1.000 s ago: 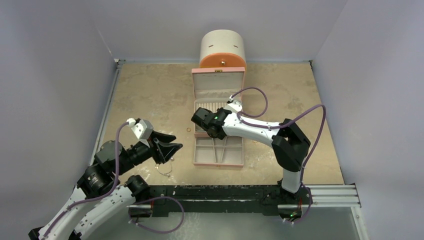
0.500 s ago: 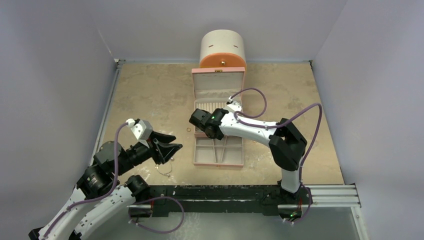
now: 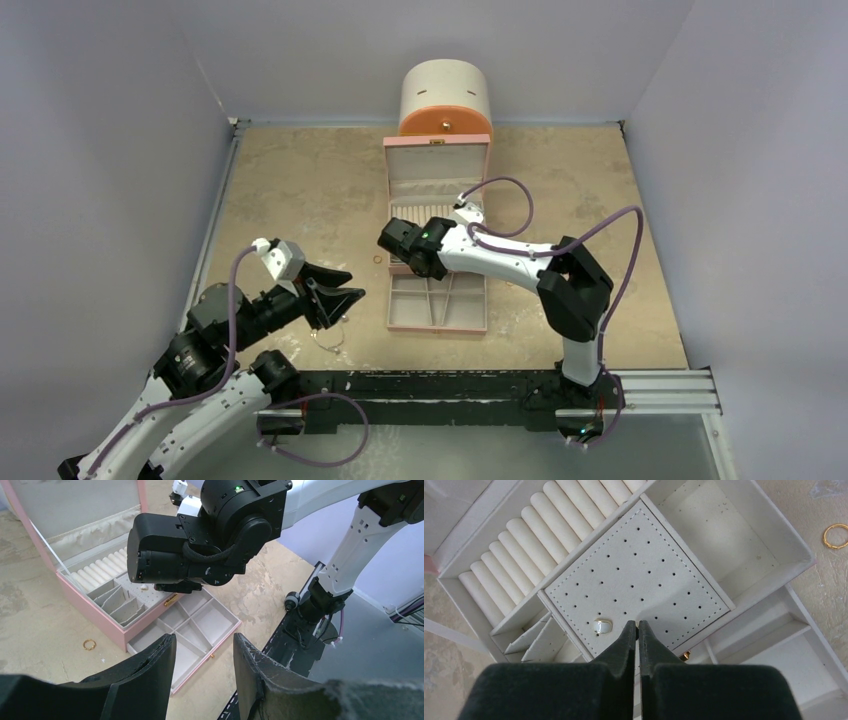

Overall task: Organize the mixed jewelry
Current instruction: Pick up the jewelry from the jewelry box.

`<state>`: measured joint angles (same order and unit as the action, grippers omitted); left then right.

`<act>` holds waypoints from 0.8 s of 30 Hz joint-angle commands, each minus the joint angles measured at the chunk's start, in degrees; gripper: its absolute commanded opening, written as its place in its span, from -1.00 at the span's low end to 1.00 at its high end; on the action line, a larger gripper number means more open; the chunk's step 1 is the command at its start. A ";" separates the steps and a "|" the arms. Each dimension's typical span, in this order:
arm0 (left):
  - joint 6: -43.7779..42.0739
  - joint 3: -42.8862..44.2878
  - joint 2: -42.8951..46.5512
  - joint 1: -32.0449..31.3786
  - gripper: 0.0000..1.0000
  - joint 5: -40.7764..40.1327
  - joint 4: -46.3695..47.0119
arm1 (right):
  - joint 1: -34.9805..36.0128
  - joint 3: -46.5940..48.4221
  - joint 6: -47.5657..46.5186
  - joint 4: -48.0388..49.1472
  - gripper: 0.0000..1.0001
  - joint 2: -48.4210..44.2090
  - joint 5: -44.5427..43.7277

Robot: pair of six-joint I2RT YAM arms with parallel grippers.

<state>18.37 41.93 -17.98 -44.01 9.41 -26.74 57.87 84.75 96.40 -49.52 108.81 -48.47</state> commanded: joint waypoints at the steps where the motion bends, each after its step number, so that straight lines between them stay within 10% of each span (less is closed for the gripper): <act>1: -0.89 -0.18 0.49 0.02 -0.09 0.63 3.03 | 0.65 -1.38 0.31 0.49 -1.00 -1.34 -0.32; 24: -0.77 -0.25 -0.80 0.06 -0.09 0.26 3.01 | 0.76 -25.57 -38.84 42.62 -1.00 -22.93 6.07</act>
<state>18.37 41.60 -18.11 -44.01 9.39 -26.59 58.24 62.54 66.81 -18.20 90.08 -44.53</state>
